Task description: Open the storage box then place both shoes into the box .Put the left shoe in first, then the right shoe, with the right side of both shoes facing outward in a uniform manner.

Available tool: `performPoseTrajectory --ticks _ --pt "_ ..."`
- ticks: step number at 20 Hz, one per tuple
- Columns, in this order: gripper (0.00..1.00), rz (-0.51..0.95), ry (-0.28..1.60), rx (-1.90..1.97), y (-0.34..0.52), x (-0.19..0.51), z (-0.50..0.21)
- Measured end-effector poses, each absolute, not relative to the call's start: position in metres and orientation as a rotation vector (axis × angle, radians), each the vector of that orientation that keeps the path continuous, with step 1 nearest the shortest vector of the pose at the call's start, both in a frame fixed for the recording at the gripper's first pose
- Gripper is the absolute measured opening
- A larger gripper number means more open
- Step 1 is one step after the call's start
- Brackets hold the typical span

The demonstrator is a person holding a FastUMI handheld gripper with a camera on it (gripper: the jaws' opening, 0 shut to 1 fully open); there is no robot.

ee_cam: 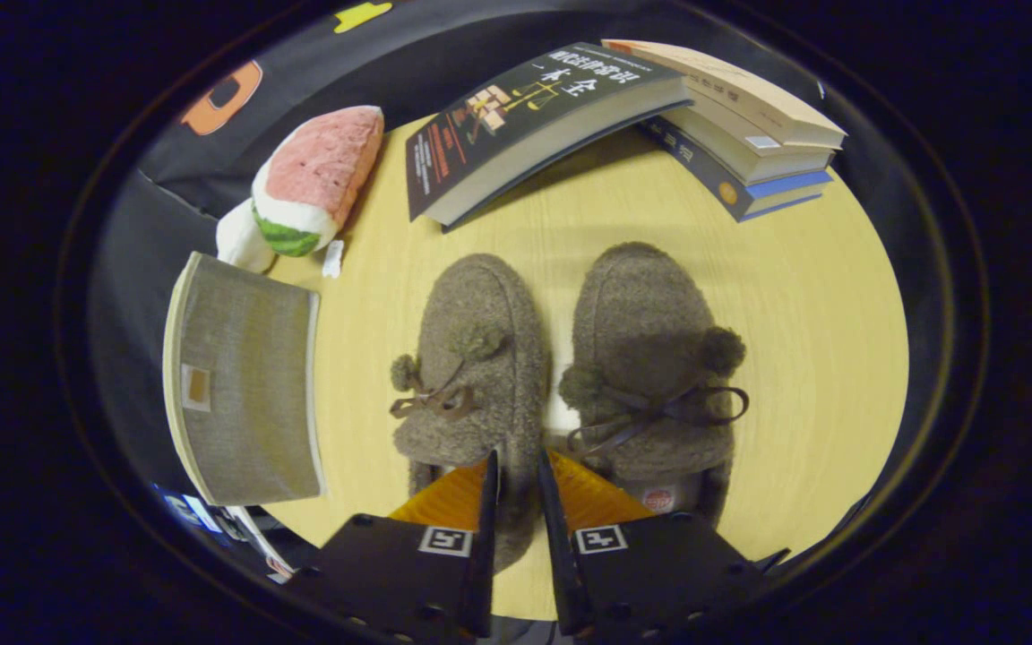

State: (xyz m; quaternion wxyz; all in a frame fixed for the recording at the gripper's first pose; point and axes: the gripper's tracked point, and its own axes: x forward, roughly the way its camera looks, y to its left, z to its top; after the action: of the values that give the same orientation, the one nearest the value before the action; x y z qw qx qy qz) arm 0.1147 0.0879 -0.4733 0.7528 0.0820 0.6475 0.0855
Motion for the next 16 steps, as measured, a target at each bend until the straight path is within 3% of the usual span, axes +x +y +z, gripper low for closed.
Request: performPoseTrajectory --ticks 1,6,7,16 --pt "0.18 0.188 1.417 0.185 0.088 0.114 -0.475" --pt "0.18 0.229 1.404 0.221 0.093 0.114 -0.487" --pt "0.02 0.218 1.402 0.243 0.091 0.116 -0.484" --pt "0.00 0.233 1.330 0.403 0.095 0.103 -0.402"
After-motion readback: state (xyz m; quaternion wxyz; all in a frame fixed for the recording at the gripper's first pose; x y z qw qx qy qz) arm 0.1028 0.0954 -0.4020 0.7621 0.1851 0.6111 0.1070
